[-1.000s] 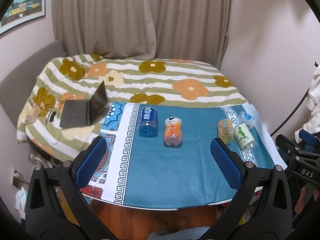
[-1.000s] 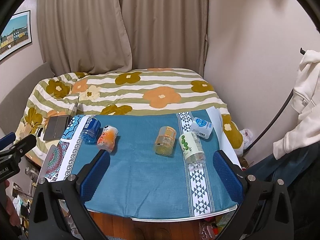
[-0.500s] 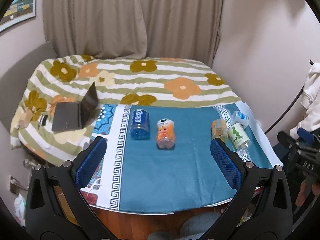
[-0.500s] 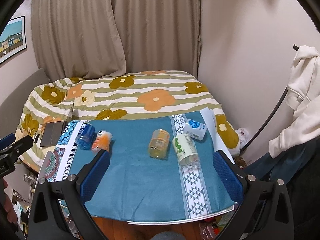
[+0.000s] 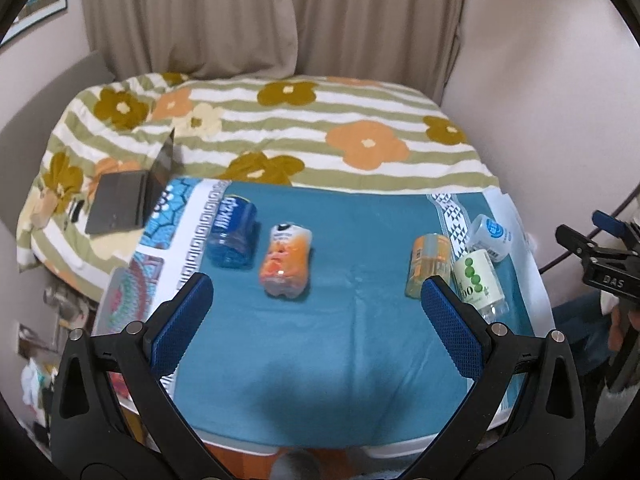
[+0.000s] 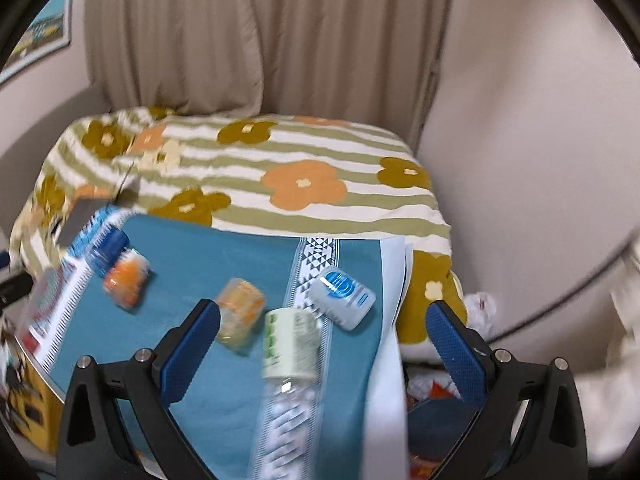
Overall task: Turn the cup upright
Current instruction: 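Reach the right gripper to the white cup lying on its side and grasp it, then lift the white cup with the right gripper and turn it onto its end, then set the cup down standing, open the right gripper and withdraw, then move the left gripper to the standing white cup and grasp its sides, then lift the cup with the left gripper and rotate it opening up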
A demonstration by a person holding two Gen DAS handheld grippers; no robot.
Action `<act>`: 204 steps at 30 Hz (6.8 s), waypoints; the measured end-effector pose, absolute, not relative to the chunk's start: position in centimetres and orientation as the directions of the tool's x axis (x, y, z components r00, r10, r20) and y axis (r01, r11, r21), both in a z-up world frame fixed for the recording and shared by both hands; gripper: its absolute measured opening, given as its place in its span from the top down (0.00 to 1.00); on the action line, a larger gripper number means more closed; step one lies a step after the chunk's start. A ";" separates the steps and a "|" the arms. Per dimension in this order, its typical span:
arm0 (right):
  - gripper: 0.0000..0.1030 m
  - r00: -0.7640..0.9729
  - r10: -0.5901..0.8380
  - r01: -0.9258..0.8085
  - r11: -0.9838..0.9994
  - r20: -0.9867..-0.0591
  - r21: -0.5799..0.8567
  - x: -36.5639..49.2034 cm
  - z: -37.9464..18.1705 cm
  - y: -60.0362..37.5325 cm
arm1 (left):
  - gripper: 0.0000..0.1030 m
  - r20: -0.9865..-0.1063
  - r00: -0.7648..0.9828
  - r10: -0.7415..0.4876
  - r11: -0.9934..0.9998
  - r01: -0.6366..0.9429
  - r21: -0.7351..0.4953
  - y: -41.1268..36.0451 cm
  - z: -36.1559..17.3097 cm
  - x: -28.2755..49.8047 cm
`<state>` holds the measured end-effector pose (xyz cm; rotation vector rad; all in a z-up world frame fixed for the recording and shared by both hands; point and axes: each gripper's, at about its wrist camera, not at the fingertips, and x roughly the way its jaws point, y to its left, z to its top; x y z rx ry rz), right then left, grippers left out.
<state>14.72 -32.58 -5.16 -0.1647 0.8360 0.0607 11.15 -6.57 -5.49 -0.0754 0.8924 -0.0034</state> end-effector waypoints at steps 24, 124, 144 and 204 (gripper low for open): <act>0.18 0.347 0.109 -0.587 0.800 -0.931 -0.125 27.2 -22.1 -38.0 | 0.00 -0.919 0.384 0.090 0.973 -0.230 -0.001 -11.2 -16.6 18.6; 0.00 0.437 0.093 0.050 0.991 -0.895 0.128 11.0 -21.7 -15.7 | 0.00 -0.860 0.510 0.028 0.997 0.044 0.058 4.5 -16.6 8.9; 0.00 0.434 0.078 -0.044 0.997 -0.898 0.065 10.5 -15.0 -23.0 | 0.00 -0.877 0.481 -0.013 0.999 0.047 0.011 -2.9 -11.1 12.5; 0.00 0.494 0.168 -0.171 0.981 -0.853 0.094 15.9 -13.4 -36.8 | 0.41 -0.930 0.318 -0.183 0.982 0.022 -0.186 -14.5 -15.7 18.4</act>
